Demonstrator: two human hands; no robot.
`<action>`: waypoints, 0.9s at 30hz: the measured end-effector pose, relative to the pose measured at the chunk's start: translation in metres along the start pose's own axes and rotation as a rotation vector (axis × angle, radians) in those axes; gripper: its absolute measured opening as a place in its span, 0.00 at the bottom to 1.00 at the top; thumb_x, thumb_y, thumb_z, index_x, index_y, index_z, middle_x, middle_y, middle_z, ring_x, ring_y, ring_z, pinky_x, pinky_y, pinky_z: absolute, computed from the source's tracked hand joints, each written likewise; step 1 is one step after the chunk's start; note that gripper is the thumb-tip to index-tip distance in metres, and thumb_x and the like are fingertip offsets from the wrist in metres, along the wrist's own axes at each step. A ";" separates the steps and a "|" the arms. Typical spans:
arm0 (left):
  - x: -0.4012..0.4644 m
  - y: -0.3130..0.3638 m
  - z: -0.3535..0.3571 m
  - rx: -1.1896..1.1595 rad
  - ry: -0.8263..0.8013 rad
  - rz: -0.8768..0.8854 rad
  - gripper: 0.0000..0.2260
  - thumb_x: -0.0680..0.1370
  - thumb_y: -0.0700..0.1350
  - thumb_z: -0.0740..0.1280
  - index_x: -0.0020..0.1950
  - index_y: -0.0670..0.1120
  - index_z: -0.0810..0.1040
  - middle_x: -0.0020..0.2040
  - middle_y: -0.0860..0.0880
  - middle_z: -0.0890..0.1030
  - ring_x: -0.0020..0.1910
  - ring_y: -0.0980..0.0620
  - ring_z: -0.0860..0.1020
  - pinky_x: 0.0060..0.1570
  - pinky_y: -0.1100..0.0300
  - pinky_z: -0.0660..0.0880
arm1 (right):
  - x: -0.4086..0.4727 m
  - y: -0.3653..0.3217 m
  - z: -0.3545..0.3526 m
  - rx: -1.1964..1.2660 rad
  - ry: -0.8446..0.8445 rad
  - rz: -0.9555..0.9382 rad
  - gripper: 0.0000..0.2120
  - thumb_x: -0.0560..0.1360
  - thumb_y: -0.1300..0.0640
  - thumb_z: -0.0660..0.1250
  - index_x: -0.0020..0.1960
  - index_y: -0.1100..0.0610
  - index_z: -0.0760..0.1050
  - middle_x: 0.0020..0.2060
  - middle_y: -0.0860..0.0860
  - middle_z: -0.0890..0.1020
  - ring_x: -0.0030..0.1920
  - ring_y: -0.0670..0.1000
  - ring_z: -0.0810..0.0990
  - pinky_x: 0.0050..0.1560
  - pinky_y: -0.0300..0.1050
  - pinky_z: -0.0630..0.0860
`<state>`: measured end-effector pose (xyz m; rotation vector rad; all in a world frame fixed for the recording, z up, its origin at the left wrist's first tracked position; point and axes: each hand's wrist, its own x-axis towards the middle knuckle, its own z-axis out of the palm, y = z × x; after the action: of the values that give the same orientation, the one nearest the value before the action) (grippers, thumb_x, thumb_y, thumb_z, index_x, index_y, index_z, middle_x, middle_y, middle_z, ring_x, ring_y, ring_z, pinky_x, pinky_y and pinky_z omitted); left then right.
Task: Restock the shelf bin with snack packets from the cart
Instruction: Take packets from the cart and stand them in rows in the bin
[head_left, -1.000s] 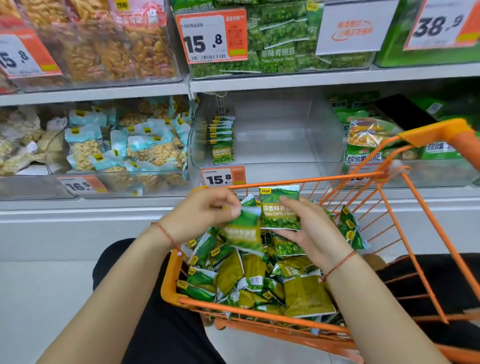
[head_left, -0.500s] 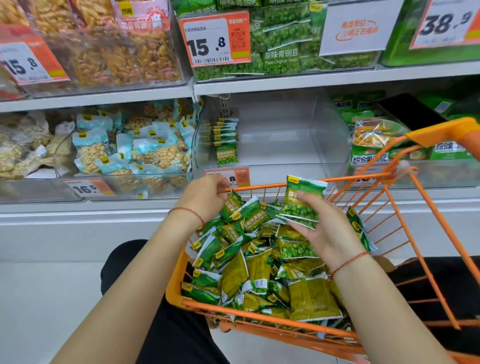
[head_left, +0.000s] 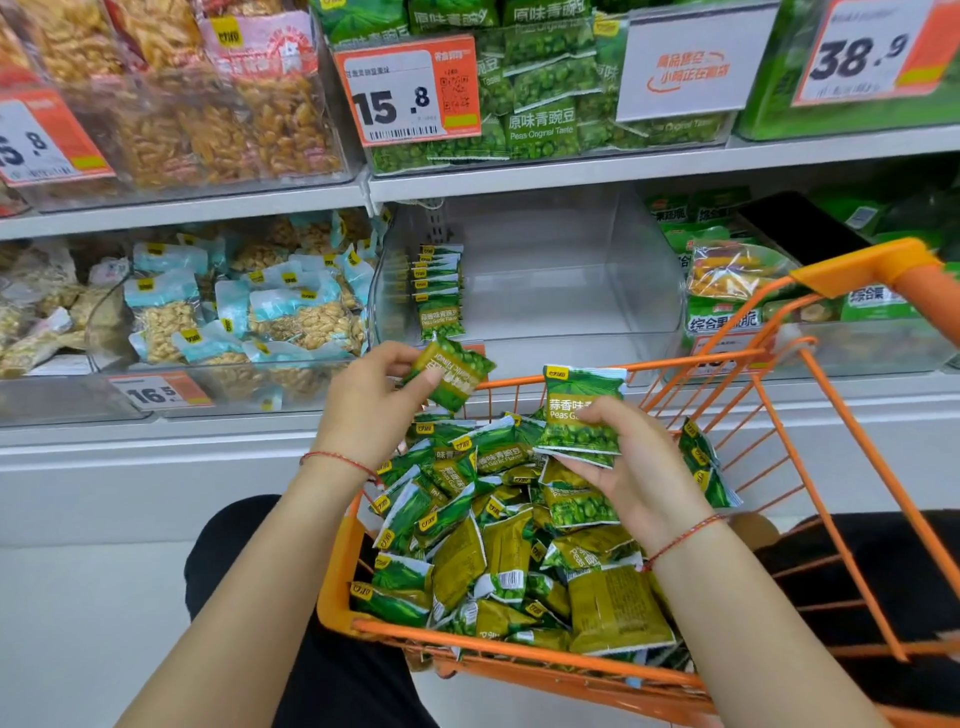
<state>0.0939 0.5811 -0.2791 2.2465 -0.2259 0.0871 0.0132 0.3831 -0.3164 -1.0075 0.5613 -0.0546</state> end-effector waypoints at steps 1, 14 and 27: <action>-0.003 0.006 0.000 -0.155 -0.059 -0.052 0.02 0.77 0.45 0.68 0.47 0.48 0.78 0.42 0.53 0.80 0.42 0.57 0.78 0.44 0.61 0.74 | 0.000 0.000 0.000 0.005 0.002 -0.004 0.20 0.73 0.64 0.65 0.64 0.61 0.69 0.71 0.51 0.64 0.64 0.52 0.68 0.57 0.56 0.77; -0.025 0.027 0.044 -0.660 -0.293 -0.265 0.04 0.75 0.44 0.69 0.47 0.45 0.80 0.44 0.49 0.83 0.44 0.54 0.81 0.42 0.63 0.77 | -0.001 0.002 0.003 0.012 -0.074 -0.045 0.13 0.75 0.64 0.61 0.59 0.63 0.72 0.59 0.58 0.76 0.61 0.55 0.75 0.52 0.51 0.79; -0.014 0.037 0.039 -0.854 -0.273 -0.252 0.08 0.73 0.38 0.70 0.50 0.44 0.77 0.36 0.52 0.84 0.35 0.57 0.81 0.40 0.62 0.77 | 0.003 0.007 0.002 -0.025 -0.097 0.053 0.11 0.78 0.52 0.62 0.58 0.55 0.75 0.62 0.56 0.76 0.59 0.55 0.78 0.47 0.51 0.81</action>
<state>0.0725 0.5299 -0.2779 1.4088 -0.0926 -0.3863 0.0154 0.3874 -0.3227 -1.0137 0.5007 0.0484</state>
